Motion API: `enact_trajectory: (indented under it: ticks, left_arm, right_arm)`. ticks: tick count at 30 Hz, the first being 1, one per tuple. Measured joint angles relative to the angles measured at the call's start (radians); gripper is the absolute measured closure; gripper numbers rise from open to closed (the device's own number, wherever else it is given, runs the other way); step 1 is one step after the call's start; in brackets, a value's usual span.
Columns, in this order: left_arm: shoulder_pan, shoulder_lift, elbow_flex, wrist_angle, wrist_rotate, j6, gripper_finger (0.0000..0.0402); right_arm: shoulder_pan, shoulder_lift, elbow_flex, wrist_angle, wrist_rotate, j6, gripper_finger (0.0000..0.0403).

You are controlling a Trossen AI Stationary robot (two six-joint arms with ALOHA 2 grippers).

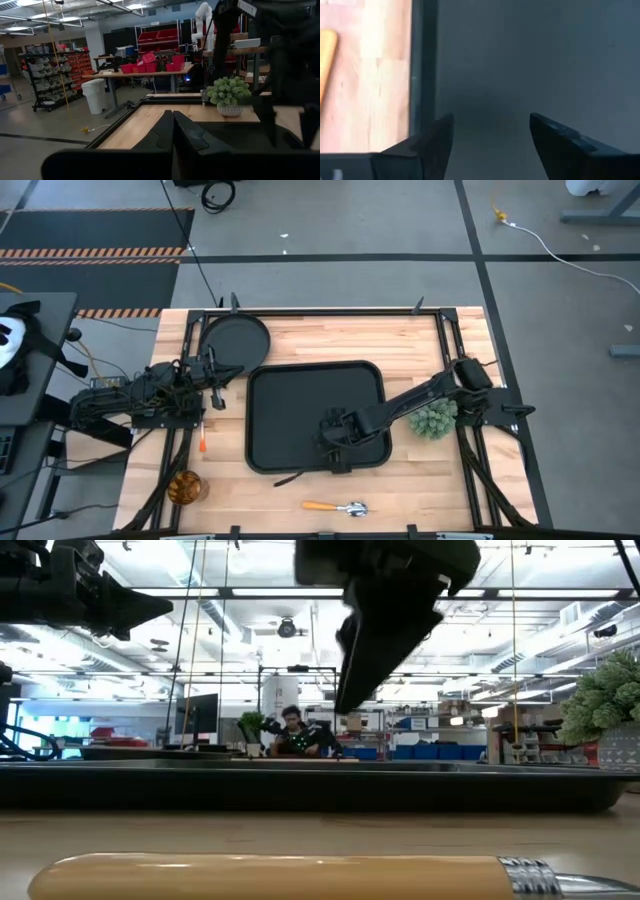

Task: Pick and place plate/cup/fork/spoon on tray
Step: Put the green potted plant on the black tray

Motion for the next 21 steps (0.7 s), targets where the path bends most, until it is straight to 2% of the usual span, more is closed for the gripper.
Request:
enact_trajectory:
  ticks: [3, 7, 15, 21]
  left_arm:
    - [0.000, 0.000, 0.000, 0.002, 0.000, 0.000, 0.0390]
    - [0.000, 0.000, 0.000, 0.003, 0.000, 0.000, 0.0390]
    - [0.000, 0.000, 0.000, 0.004, 0.000, 0.000, 0.0390]
    - [0.000, 0.000, 0.000, 0.004, 0.000, 0.000, 0.0390]
  right_arm:
    - [-0.017, -0.068, -0.008, -0.081, 0.041, -0.021, 0.0128]
    - [-0.043, -0.194, -0.112, -0.096, 0.066, -0.012, 0.0131]
    - [-0.068, -0.485, -0.388, -0.085, 0.152, 0.151, 0.0133]
    - [-0.066, -0.628, -0.511, -0.072, 0.150, 0.262, 0.0128]
